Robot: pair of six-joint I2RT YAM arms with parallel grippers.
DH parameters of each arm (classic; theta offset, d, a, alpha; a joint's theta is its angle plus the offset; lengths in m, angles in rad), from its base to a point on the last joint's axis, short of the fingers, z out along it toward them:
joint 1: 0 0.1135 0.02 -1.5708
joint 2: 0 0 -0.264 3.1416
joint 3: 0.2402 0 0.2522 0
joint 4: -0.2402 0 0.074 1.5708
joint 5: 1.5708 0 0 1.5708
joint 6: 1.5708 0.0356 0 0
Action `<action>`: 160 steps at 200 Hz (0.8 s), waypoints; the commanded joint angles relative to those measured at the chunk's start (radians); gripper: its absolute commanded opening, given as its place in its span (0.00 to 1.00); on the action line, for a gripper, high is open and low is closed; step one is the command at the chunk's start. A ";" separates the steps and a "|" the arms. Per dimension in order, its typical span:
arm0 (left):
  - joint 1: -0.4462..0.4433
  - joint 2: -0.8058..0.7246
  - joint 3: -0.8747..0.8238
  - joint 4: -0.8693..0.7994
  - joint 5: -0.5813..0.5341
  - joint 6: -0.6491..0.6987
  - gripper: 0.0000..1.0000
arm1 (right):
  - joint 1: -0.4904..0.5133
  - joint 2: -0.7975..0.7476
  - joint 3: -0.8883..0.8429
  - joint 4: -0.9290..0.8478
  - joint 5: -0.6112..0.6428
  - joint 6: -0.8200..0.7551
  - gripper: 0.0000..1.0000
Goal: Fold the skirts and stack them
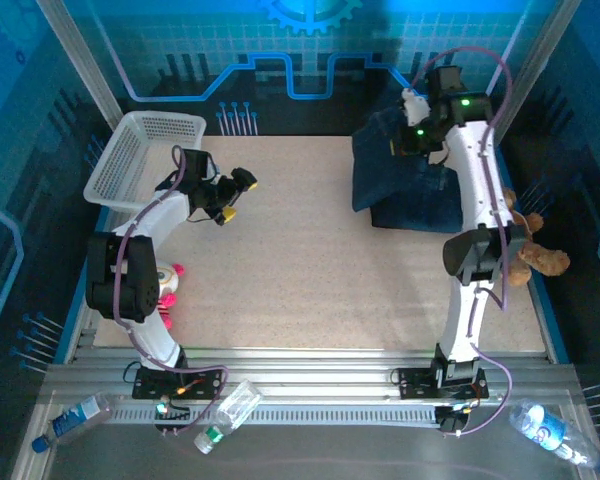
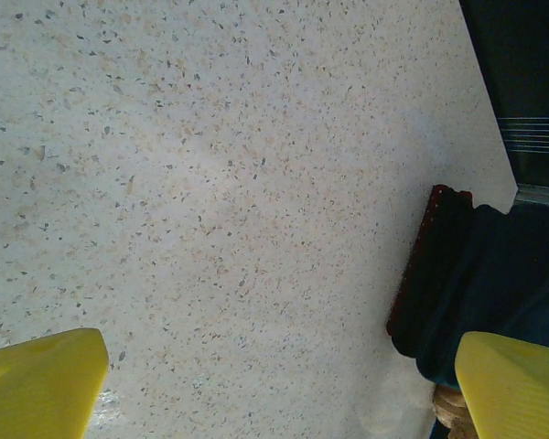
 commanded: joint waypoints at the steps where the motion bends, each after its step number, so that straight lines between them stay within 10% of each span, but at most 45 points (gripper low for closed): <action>1: 0.002 0.013 -0.011 -0.025 -0.012 0.002 0.99 | -0.081 -0.079 -0.027 0.061 -0.191 -0.044 0.00; 72: 0.002 0.003 -0.036 -0.030 -0.021 0.007 0.99 | -0.292 -0.097 -0.662 0.337 -0.422 -0.255 0.00; 160: 0.002 -0.008 -0.028 -0.048 -0.031 0.015 0.99 | -0.285 -0.058 -0.500 0.225 -0.428 -0.283 0.00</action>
